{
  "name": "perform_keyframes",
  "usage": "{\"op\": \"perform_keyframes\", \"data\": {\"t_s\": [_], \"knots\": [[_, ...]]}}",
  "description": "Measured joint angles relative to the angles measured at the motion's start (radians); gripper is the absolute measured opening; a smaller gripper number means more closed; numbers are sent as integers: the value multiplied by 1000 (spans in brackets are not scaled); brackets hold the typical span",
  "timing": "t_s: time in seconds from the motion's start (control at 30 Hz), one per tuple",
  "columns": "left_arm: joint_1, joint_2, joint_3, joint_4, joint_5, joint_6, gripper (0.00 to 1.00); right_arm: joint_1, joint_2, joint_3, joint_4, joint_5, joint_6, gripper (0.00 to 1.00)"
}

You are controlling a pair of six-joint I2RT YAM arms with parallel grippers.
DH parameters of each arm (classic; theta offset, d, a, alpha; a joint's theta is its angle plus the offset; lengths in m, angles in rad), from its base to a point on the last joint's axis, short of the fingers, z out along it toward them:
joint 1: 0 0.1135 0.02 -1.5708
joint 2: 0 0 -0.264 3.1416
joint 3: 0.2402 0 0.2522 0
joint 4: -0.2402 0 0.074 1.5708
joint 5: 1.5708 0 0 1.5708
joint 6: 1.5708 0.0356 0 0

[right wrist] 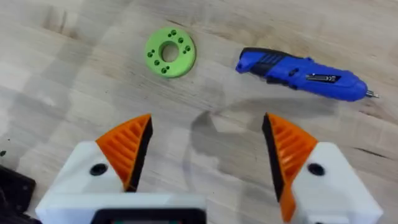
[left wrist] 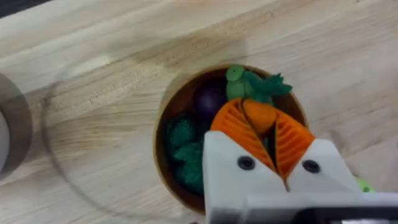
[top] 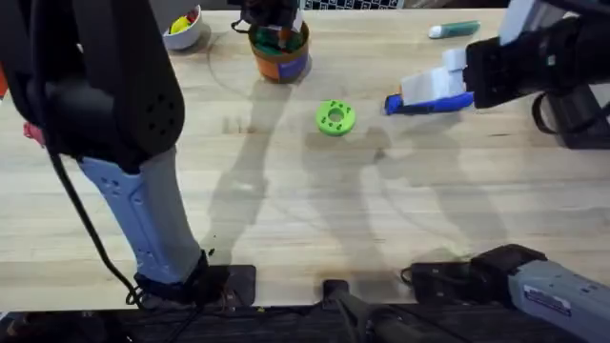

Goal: Pick up the gripper from the table and insert it into the empty holder that is missing its gripper. Then pick up a screw, insert it into the mounting hole, and use the screwdriver to tighten it. Finally, clean up the table by picking up the vegetable and placing it into the bucket.

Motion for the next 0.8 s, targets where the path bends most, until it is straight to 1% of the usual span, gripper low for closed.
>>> {"op": "perform_keyframes", "data": {"t_s": [0.13,0.17,0.2,0.27,0.3,0.33,0.37,0.43,0.6,0.7,0.8], "knots": [[1,-5,0,-2,3,-6,26,0,0,0,1,0,0,994],[1,-5,0,-2,3,-4,54,0,0,0,0,0,0,994],[1,-5,0,-2,2,-4,178,0,0,0,-1,0,0,994],[1,-5,0,-4,3,-7,511,0,0,0,0,0,0,994],[1,-5,0,-5,3,-7,652,0,0,0,-1,0,0,994],[1,-5,0,-4,3,-7,816,0,0,0,0,0,0,994],[1,-5,0,-4,3,-12,943,0,0,0,0,0,0,994],[1,-5,0,-5,2,-13,982,0,0,0,0,0,0,994],[0,-44,0,-12,2,-14,985,0,0,0,0,0,0,994],[0,-116,0,-48,2,-13,987,0,0,0,0,0,0,994],[0,-215,0,-133,0,-6,987,0,0,0,0,0,0,994]]}}
